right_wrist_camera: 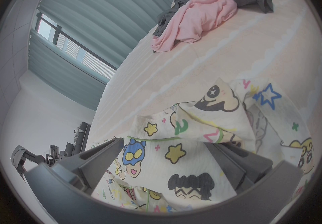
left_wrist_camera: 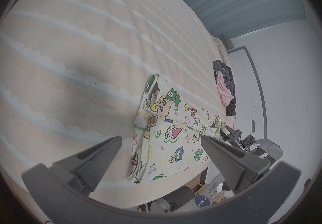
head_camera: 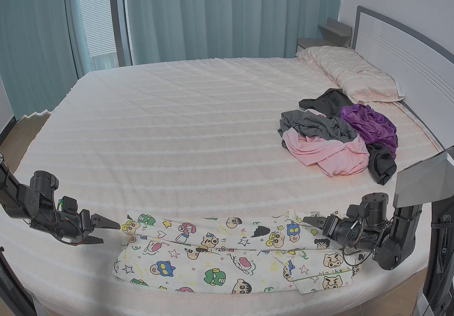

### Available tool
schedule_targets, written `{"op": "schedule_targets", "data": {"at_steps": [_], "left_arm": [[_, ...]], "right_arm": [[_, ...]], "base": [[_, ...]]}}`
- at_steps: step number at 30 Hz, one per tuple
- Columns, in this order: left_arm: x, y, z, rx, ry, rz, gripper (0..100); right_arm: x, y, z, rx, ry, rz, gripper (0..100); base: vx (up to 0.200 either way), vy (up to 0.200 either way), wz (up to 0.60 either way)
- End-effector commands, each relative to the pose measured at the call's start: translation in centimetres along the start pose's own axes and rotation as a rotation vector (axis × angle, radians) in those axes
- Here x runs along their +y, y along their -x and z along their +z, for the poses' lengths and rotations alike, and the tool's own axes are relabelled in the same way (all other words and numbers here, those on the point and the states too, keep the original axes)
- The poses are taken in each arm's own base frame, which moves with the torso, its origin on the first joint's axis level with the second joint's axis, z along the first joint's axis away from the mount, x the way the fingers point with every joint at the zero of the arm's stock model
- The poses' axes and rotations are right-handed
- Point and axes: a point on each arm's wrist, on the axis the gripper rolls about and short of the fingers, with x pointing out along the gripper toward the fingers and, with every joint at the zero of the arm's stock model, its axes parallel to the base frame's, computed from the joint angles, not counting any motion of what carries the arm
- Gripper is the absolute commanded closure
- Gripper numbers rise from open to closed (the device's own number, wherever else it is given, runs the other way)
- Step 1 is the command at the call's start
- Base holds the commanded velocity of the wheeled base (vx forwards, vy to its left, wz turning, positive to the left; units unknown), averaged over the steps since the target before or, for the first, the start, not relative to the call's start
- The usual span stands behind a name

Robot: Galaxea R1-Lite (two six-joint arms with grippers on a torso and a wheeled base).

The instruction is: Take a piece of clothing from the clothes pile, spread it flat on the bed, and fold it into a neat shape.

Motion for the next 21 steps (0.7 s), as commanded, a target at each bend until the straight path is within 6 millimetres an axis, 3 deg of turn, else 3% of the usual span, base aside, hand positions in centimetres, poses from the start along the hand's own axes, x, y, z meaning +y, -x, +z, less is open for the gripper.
{"op": "schedule_targets", "data": {"at_steps": [1, 6, 9, 12, 15, 21], "left_arm": [[-1.4, 1.3, 1.2, -0.07, -0.046, -0.006, 0], [-3.4, 0.4, 3.2, -0.1, -0.048, 0.012, 0], [-4.7, -2.1, 5.1, -0.112, -0.072, 0.096, 0], [-5.3, -3.0, 6.0, -0.112, -0.085, 0.097, 0], [-5.3, -4.6, 6.4, -0.085, -0.102, 0.104, 0], [-4.7, -5.8, 7.1, -0.065, -0.135, 0.112, 0]], "right_arm": [[0.5, 1.4, 0.0, -0.037, -0.008, 0.035, 0], [0.5, 1.7, -0.3, -0.033, -0.006, 0.038, 0], [0.6, 1.7, -0.4, -0.028, -0.005, 0.041, 0], [0.7, 1.8, -0.5, -0.022, -0.001, 0.044, 0], [0.9, 1.9, -0.8, -0.014, 0.003, 0.047, 0], [1.0, 1.8, -0.9, -0.009, 0.004, 0.049, 0]], "base": [[0.0, 0.0, 0.0], [0.0, 0.0, 0.0], [0.0, 0.0, 0.0], [0.0, 0.0, 0.0], [0.0, 0.0, 0.0], [0.0, 0.0, 0.0]]}}
